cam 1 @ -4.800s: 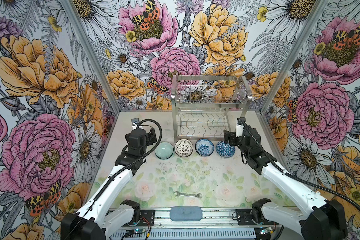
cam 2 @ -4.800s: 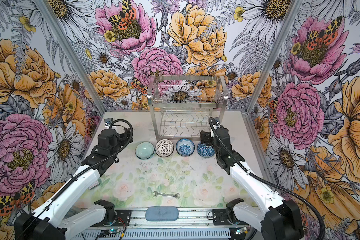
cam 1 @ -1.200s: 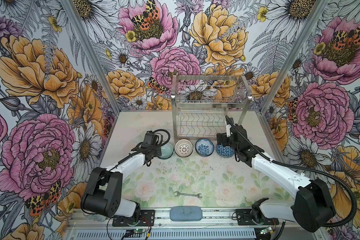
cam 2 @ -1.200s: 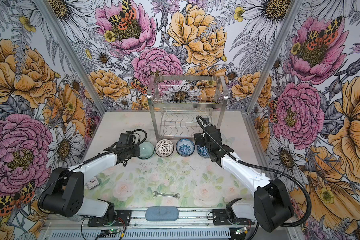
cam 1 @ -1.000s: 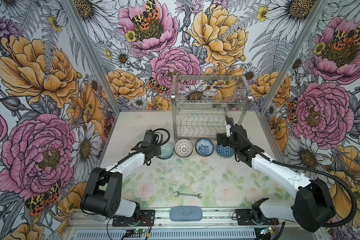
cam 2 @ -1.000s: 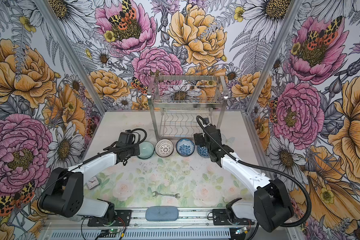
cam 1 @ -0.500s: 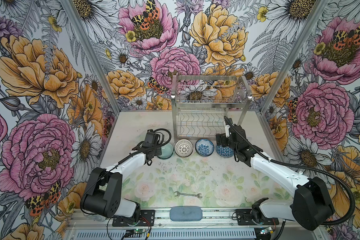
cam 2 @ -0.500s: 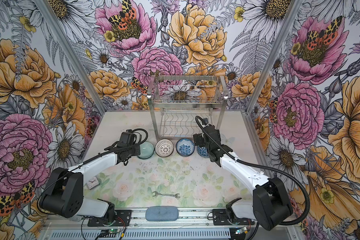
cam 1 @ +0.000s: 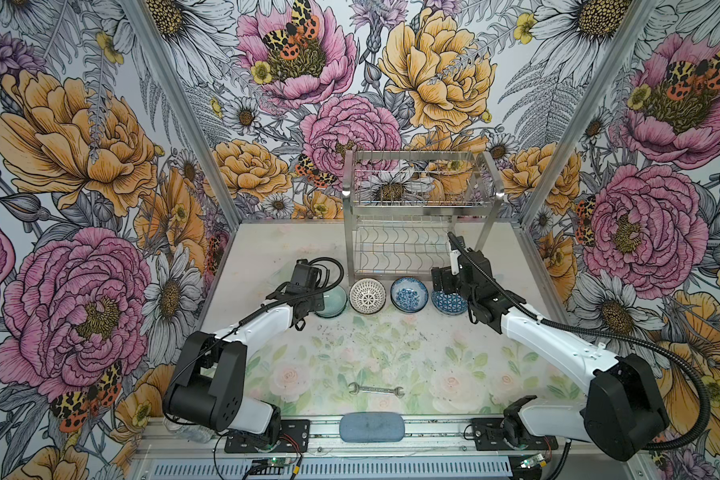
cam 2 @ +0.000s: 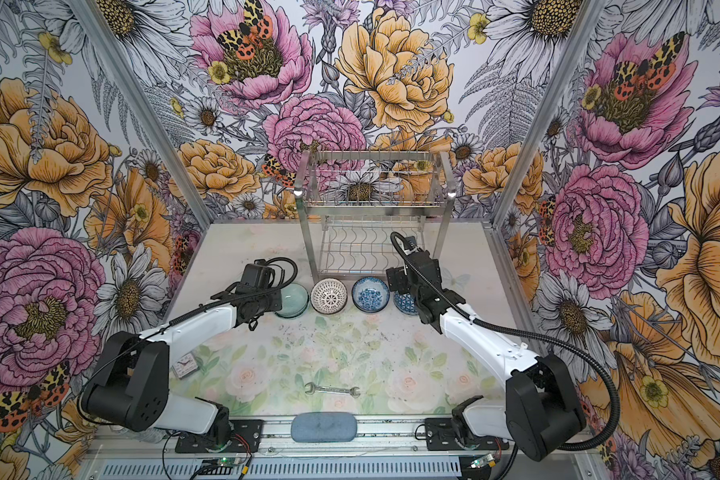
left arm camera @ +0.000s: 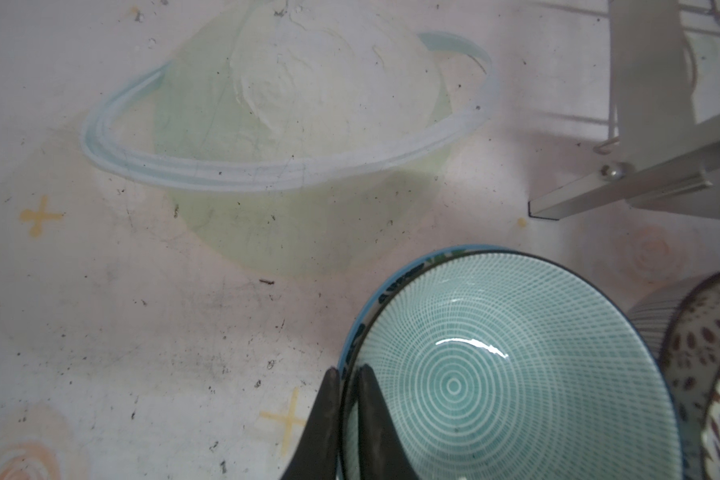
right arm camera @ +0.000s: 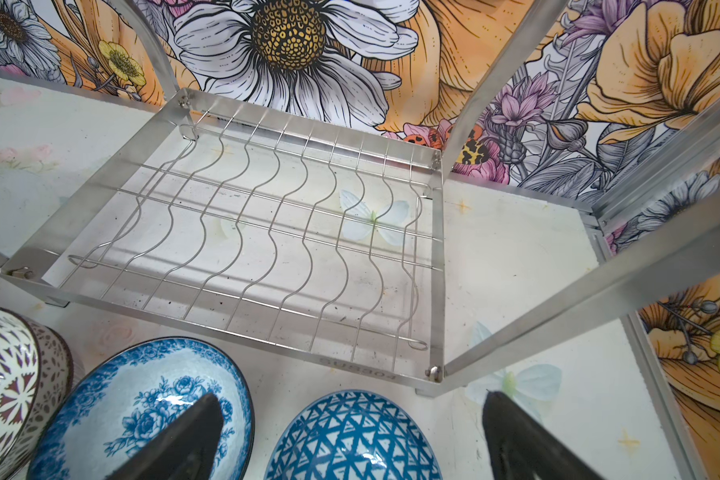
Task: Load the bowls into the dish rack
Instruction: 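Close the left gripper on the near rim of the teal striped bowl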
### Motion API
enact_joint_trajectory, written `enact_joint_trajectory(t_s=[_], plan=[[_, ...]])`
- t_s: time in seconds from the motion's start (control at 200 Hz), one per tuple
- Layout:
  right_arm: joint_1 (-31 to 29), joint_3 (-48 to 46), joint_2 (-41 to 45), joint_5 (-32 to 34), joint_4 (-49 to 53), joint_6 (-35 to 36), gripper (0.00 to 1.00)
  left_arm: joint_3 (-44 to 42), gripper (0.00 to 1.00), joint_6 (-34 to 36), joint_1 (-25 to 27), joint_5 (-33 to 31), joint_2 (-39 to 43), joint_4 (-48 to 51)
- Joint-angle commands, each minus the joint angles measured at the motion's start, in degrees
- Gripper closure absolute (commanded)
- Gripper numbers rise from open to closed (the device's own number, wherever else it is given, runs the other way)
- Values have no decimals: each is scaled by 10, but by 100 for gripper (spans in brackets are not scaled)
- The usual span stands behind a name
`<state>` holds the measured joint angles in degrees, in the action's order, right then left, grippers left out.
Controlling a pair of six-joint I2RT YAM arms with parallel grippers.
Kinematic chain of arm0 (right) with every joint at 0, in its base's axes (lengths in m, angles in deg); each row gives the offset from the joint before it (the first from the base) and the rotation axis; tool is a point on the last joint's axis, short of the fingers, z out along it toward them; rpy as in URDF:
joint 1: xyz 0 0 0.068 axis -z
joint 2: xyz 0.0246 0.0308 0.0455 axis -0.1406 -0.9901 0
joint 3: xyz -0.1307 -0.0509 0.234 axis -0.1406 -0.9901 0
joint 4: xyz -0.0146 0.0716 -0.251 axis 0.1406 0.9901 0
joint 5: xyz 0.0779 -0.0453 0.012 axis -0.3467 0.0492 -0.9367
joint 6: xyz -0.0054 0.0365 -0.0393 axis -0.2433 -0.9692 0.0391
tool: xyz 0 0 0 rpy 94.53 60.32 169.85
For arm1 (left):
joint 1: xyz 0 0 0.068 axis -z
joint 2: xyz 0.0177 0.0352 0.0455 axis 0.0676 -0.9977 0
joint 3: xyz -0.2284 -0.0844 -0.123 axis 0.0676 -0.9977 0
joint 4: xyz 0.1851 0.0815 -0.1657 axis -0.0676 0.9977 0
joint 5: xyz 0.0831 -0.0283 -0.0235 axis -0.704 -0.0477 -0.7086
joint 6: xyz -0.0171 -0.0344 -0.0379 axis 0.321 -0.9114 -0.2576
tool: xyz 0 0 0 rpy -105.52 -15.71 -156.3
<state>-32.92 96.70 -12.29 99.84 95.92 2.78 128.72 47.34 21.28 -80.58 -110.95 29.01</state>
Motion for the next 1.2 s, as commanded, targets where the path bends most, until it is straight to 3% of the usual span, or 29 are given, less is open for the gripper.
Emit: enact_joint_trajectory(t_s=[0.0, 0.28, 0.736, 1.196], plan=[[-5, 20, 1, -4, -5, 1, 1, 12, 90, 3, 0, -5, -8, -3], [-5, 25, -3, -7, -5, 2, 1, 26, 96, 13, -4, -10, 1, 14], [-7, 28, -7, -9, -5, 3, 1, 38, 98, 27, -2, -35, 21, 40], [-7, 26, -10, -7, -5, 2, 1, 43, 88, 31, -2, -65, 29, 61]])
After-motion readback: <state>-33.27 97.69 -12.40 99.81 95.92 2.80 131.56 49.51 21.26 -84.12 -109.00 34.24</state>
